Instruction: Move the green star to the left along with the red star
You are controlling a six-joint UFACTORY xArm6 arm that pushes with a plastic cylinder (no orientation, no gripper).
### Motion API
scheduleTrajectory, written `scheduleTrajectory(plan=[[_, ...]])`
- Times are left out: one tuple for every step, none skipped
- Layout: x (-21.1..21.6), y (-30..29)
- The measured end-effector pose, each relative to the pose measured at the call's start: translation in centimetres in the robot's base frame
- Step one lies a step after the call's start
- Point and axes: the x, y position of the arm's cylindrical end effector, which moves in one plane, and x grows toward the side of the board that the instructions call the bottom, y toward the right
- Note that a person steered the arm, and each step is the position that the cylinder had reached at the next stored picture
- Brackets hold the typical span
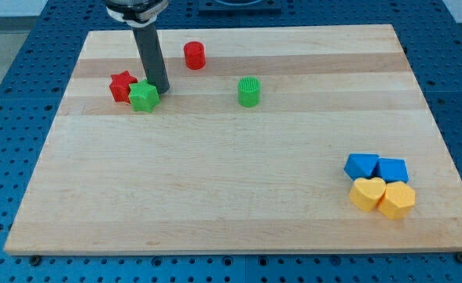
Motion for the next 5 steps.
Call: scheduleTrajectory(plan=[[0.9, -0.9], [1.7, -3.2], [1.7, -3.5], [1.7, -2.8], [2.5, -2.0]])
